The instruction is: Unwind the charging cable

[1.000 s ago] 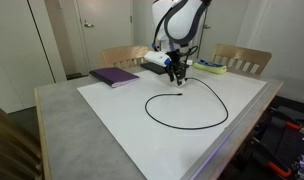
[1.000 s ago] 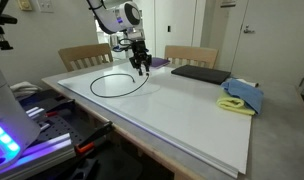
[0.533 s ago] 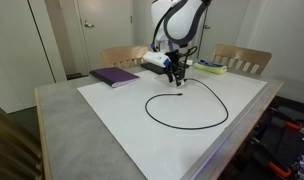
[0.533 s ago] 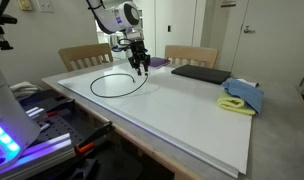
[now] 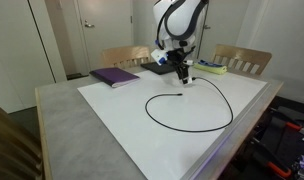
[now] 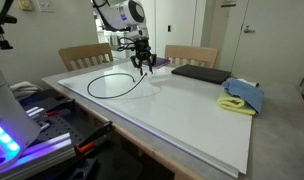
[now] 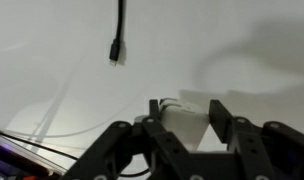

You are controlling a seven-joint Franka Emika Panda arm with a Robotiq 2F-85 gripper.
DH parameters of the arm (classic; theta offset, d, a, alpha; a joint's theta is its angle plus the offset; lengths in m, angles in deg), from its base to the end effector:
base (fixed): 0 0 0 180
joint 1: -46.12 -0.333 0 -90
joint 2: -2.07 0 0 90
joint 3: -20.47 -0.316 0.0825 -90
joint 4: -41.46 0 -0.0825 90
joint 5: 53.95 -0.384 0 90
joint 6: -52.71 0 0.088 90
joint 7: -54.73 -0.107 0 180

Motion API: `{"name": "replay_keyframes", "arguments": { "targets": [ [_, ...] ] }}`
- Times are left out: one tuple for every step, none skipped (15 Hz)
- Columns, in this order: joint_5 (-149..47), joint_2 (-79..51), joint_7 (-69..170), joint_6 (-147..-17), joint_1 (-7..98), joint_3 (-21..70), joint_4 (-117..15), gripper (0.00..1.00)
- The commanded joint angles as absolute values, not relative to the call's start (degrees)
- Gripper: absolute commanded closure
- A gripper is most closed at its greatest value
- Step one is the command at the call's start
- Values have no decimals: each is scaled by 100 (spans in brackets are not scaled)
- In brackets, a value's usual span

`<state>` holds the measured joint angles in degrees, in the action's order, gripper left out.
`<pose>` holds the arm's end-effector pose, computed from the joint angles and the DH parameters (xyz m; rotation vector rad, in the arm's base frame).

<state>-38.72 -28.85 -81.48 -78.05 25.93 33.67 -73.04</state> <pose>0.5766 0.0643 0.1757 1.4656 -2.3811 0.2908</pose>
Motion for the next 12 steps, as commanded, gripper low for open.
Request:
{"name": "replay_keyframes", "arguments": {
  "targets": [
    [-3935, -2800, -8919, -7435, 2951, 3300, -7225, 72],
    [-3925, -2781, -9178, -7429, 3025, 3320, -7248, 72],
    [-3923, -2758, -9433, -7411, 3095, 3334, -7281, 72],
    [-3934, -2747, -9683, -7392, 3175, 3342, -7305, 72],
    [-3977, -2714, -9895, -7370, 3274, 3338, -7349, 72],
    [-4617, -2804, -9561, -7432, 2644, 4171, -7327, 72],
    [-4877, -2816, -9542, -7436, 2646, 4259, -7345, 72],
    [-4468, -2863, -9462, -7491, 2931, 3843, -7284, 47],
    [-4673, -2862, -9445, -7491, 2826, 4073, -7287, 47],
    [-4749, -2862, -9447, -7491, 2781, 4179, -7287, 47],
    [-4780, -2862, -9453, -7491, 2767, 4202, -7288, 47],
    [-4786, -2862, -9460, -7491, 2752, 4202, -7290, 47]
  ]
}}
